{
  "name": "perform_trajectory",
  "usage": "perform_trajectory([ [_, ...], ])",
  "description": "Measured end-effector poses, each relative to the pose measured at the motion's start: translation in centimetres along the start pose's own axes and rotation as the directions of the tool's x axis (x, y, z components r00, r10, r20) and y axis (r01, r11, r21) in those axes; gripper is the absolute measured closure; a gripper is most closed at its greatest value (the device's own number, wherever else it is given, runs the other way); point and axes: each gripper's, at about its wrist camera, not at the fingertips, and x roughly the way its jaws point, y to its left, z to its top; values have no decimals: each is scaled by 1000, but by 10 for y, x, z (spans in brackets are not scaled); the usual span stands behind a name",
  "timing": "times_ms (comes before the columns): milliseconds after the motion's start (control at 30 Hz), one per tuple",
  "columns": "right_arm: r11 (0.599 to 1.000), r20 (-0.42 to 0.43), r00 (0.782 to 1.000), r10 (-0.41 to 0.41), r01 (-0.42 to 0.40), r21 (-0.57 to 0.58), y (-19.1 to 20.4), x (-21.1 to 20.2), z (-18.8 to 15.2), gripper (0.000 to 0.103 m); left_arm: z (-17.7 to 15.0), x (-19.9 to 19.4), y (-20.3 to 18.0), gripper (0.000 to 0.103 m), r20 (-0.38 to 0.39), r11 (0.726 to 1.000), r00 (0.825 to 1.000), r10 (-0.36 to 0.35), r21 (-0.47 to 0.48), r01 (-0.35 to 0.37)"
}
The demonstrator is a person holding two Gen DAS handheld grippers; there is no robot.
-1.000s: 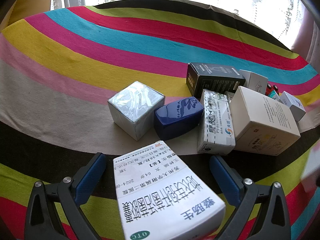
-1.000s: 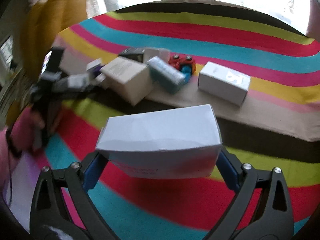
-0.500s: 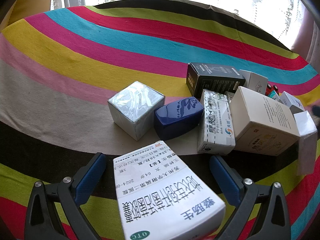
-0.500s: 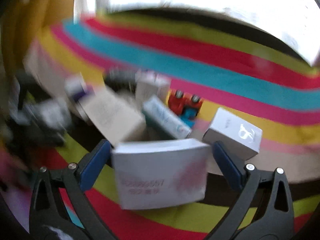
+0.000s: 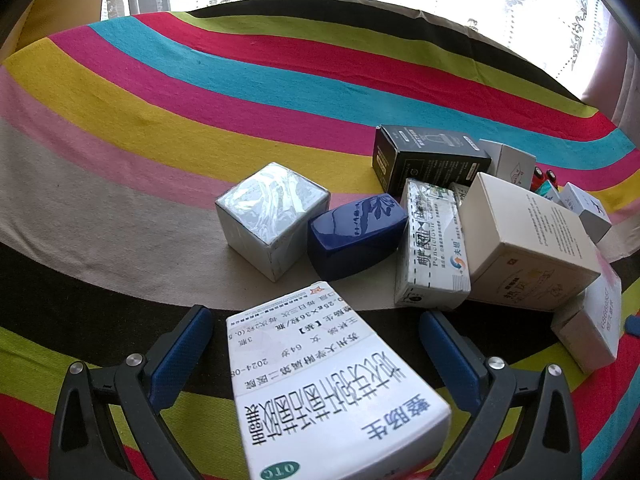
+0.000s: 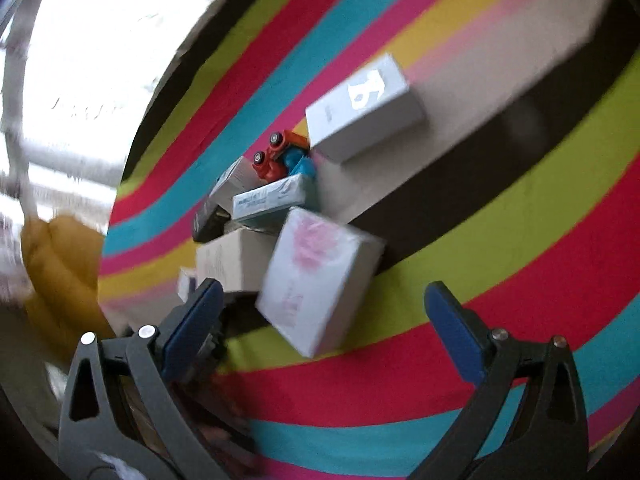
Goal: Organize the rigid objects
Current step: 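Lift the large white box with the right gripper while the left gripper holds its box, then carry both held boxes away from the table toward the white storage box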
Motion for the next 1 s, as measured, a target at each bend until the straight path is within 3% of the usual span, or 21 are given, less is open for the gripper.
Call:
perform_trajectory([
  [133, 994, 60, 993, -102, 99, 45, 19, 23, -12, 2, 0, 0, 0, 0, 0, 1000, 1000, 0, 0, 0],
  [167, 986, 86, 983, -164, 162, 29, 24, 25, -12, 3, 0, 0, 0, 0, 0, 1000, 1000, 0, 0, 0],
  [267, 944, 156, 932, -326, 328, 9, 37, 40, -15, 4, 0, 0, 1, 0, 0, 1000, 1000, -1, 1, 1],
  [367, 898, 201, 884, -422, 438, -42, 47, 52, -12, 4, 0, 0, 1, 0, 0, 1000, 1000, -1, 1, 1],
  [400, 860, 204, 855, -476, 501, -92, 52, 60, -11, 4, 0, 0, 1, 0, 0, 1000, 1000, -1, 1, 1],
  [433, 837, 207, 841, -501, 531, -132, 57, 66, -12, 4, 0, 0, 1, 0, 0, 1000, 1000, -1, 1, 1],
  [467, 789, 210, 818, -535, 573, -221, 62, 74, -15, 4, 0, 0, 1, 0, 0, 1000, 1000, -1, 1, 1],
  [500, 767, 210, 812, -545, 584, -266, 63, 77, -18, 4, 0, 0, 1, 0, 0, 1000, 1000, -1, 1, 1],
  [533, 759, 219, 833, -508, 553, -344, 63, 74, -22, 7, 0, 0, 1, 0, 0, 1000, 1000, -1, 1, 1],
  [600, 742, 216, 848, -485, 529, -413, 57, 65, -24, 17, 0, 0, 1, 0, 0, 1000, 1000, -1, 1, 1],
  [733, 713, 194, 879, -435, 468, -523, 21, 37, -22, 18, 0, 0, 1, 0, 0, 1000, 1000, -1, 1, 1],
  [867, 697, 203, 893, -401, 441, -565, -9, 25, -3, 17, 0, 0, 1, 0, 0, 1000, 1000, -1, 0, 1],
  [1000, 683, 212, 899, -382, 430, -591, -5, 34, 14, 9, 1, 1, -1, 0, 0, 1000, 1000, 0, 0, 0],
])
